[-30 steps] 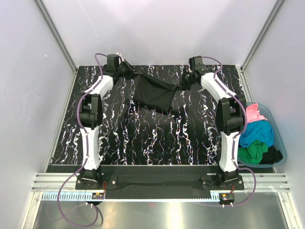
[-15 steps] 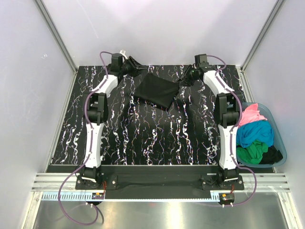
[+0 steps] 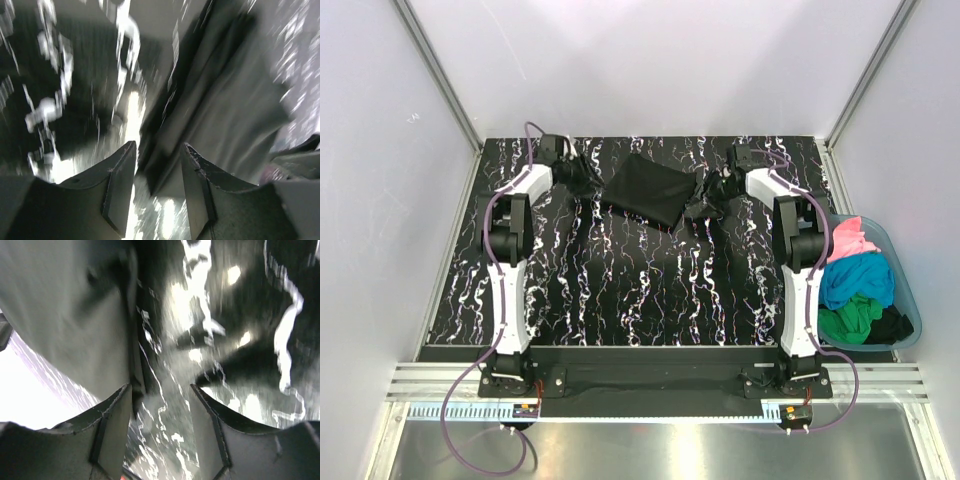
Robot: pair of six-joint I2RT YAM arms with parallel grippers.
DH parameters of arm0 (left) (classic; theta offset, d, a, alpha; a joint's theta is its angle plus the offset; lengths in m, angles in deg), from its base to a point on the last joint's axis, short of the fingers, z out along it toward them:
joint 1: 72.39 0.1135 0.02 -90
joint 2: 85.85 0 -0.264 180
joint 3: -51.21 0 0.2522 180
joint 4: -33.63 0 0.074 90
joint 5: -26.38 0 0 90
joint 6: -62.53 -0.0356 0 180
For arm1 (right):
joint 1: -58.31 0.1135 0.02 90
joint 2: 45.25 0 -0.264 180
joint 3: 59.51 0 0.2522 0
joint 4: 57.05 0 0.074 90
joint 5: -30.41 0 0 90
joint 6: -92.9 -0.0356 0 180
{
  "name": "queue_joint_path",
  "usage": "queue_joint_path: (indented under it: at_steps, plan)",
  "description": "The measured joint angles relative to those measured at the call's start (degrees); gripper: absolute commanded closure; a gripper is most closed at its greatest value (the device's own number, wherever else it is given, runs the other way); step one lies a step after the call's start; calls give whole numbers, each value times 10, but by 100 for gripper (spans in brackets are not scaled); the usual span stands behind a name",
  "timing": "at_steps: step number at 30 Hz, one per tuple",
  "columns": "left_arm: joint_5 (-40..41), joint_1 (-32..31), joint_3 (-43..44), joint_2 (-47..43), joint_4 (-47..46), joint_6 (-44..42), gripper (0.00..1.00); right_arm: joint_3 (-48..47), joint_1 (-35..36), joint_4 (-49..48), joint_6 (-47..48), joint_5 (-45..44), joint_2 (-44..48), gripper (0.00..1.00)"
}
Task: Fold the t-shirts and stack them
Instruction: Fold the tshirt
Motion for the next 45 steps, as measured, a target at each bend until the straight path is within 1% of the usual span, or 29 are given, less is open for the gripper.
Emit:
queue_joint_path:
  at_steps: [3,7,8,9,10,11,12,13,14,16,17,21,24,29,33,36,37,38,40,42,45]
  plan:
    - [-5,-10,-38,-10,9,-24,55,30,0,3,9,10,20,44]
    - [-18,-21,-52,-14,2,-41,55,66,0,5,21,21,62,44]
    - [-21,-23,-60,-18,-2,-43,58,73,0,3,24,22,72,44]
    - [-24,-24,-68,-22,-7,-45,63,82,0,3,28,24,83,45]
    - [-25,-26,-76,-26,-7,-46,71,90,0,3,30,26,94,46]
    - [-26,-26,-84,-29,-7,-47,86,97,0,2,33,29,102,47]
    - [-27,-27,-90,-31,-6,-47,93,103,0,2,34,32,108,47]
    - [-26,-27,-95,-32,-3,-50,98,108,0,1,36,36,112,48]
    - [-27,-27,-100,-33,0,-52,100,114,0,-1,37,37,115,48]
    - [-28,-27,-108,-42,8,-55,100,124,0,-2,38,46,118,48]
    - [-26,-27,-123,-53,7,-57,100,129,0,-5,38,50,118,47]
    - [-25,-28,-218,-115,10,-62,100,137,0,-17,44,67,111,43]
    - [-26,-29,-264,-147,13,-64,100,122,1,-42,47,90,84,43]
    - [-30,-31,-301,-169,5,-64,100,114,15,-84,42,110,38,42]
    - [-31,-31,-308,-173,5,-67,100,90,35,-108,31,125,13,43]
    - [-32,-31,-308,-173,5,-70,100,74,45,-133,24,127,-5,69]
    - [-33,-31,-308,-173,5,-70,100,72,46,-139,24,126,-9,82]
    - [-33,-31,-308,-173,5,-70,100,73,47,-141,24,125,-12,86]
    - [-34,-31,-308,-173,7,-69,100,82,46,-143,21,124,-14,90]
    - [-35,-34,-310,-175,9,-64,100,107,46,-149,19,126,-3,91]
    - [-35,-39,-344,-199,16,-55,100,192,47,-154,20,120,53,92]
